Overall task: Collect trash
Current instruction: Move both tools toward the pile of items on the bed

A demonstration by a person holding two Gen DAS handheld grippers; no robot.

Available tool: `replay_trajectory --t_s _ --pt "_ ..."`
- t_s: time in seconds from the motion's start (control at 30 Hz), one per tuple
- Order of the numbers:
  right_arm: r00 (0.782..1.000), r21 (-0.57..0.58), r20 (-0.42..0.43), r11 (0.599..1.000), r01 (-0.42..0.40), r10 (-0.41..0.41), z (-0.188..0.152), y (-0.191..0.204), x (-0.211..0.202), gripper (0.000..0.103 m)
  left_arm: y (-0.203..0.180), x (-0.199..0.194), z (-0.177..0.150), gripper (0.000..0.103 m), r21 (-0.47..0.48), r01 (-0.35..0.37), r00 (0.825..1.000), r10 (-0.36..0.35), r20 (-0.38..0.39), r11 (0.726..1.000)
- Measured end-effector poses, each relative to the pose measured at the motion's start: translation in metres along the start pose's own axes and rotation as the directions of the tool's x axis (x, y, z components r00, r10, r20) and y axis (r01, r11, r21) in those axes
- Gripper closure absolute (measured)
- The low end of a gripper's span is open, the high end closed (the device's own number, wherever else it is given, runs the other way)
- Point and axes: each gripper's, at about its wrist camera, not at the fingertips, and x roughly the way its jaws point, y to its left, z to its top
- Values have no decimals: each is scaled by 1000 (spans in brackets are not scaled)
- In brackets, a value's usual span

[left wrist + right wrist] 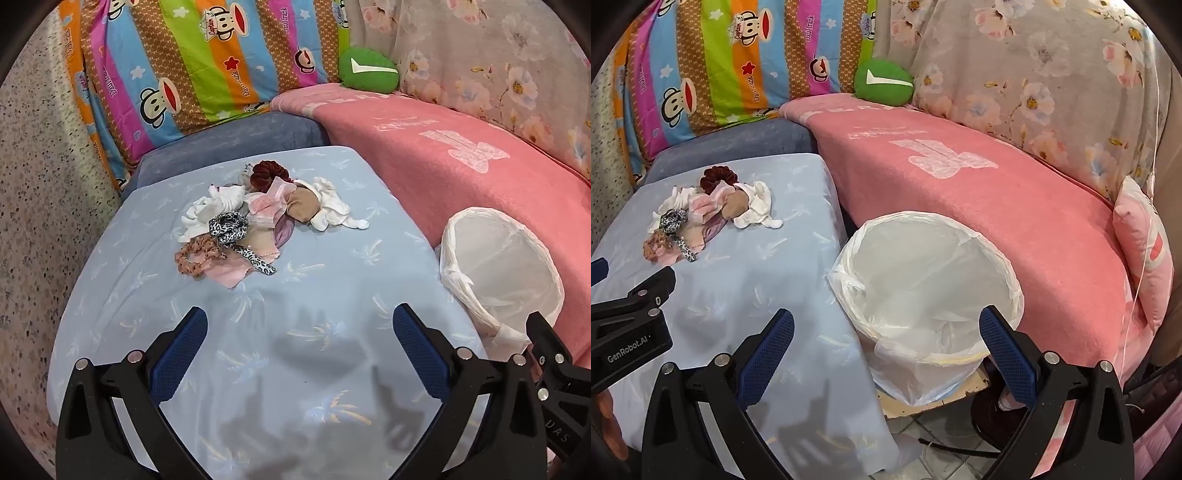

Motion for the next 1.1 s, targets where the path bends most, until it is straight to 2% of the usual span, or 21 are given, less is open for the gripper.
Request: replay_trajectory --t_s 0.47,1.1 --pt "1000 0 4 1000 -2 2 3 -4 -3 6 -10 -6 12 7 -2 0 1000 0 4 1000" --pt "1000 1 11 1000 1 -1 2 -6 -6 6 -8 -9 6 7 4 5 1000 -5 18 1000"
